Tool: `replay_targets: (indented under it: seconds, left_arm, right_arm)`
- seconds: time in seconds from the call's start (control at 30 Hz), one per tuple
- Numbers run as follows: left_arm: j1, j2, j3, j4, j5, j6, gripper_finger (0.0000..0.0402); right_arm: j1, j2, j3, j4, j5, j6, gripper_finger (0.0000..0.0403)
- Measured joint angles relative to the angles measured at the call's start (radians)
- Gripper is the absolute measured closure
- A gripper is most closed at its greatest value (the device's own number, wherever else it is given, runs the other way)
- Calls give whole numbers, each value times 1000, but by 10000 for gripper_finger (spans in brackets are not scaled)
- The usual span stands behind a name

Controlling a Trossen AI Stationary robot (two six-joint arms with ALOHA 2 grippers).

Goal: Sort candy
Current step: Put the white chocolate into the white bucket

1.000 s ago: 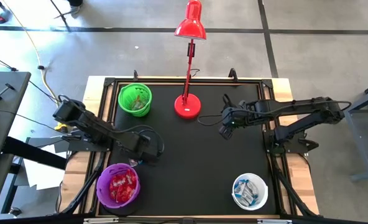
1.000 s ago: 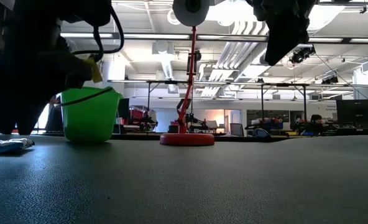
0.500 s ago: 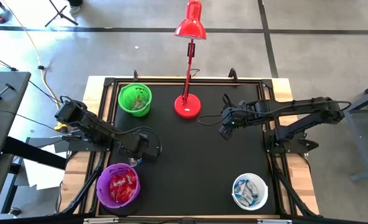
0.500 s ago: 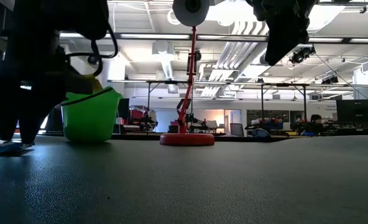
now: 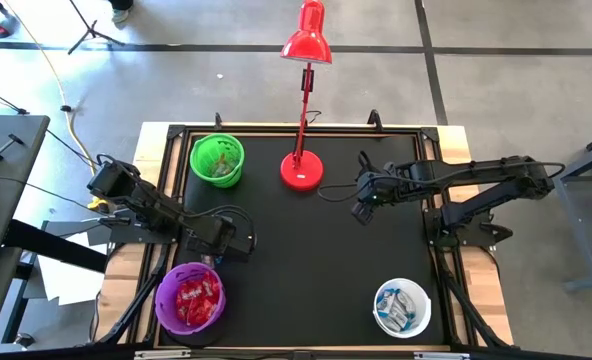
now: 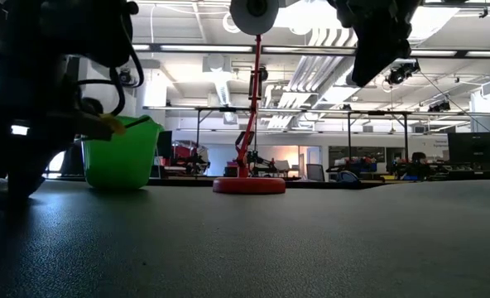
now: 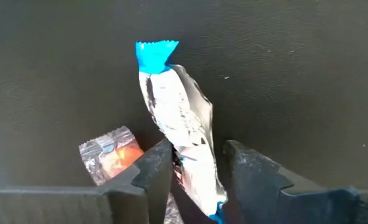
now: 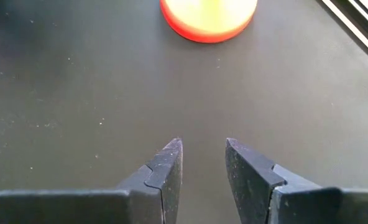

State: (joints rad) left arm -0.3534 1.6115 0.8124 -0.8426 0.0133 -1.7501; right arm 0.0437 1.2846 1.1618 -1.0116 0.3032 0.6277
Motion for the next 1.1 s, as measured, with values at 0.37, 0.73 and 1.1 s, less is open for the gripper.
replay_targets:
  seconds: [0.37, 0.73, 1.1]
  left_arm:
    - [1, -4, 2, 23, -15, 15, 386]
    - [10, -37, 0, 185, -184, 147, 379]
    - [101, -164, 0, 549, -522, 444, 388]
  right_arm:
    - [0, 0, 0, 72, 0, 0, 287]
    - [0, 0, 0, 184, 30, 53, 287]
    - [0, 0, 0, 378, 119, 143, 287]
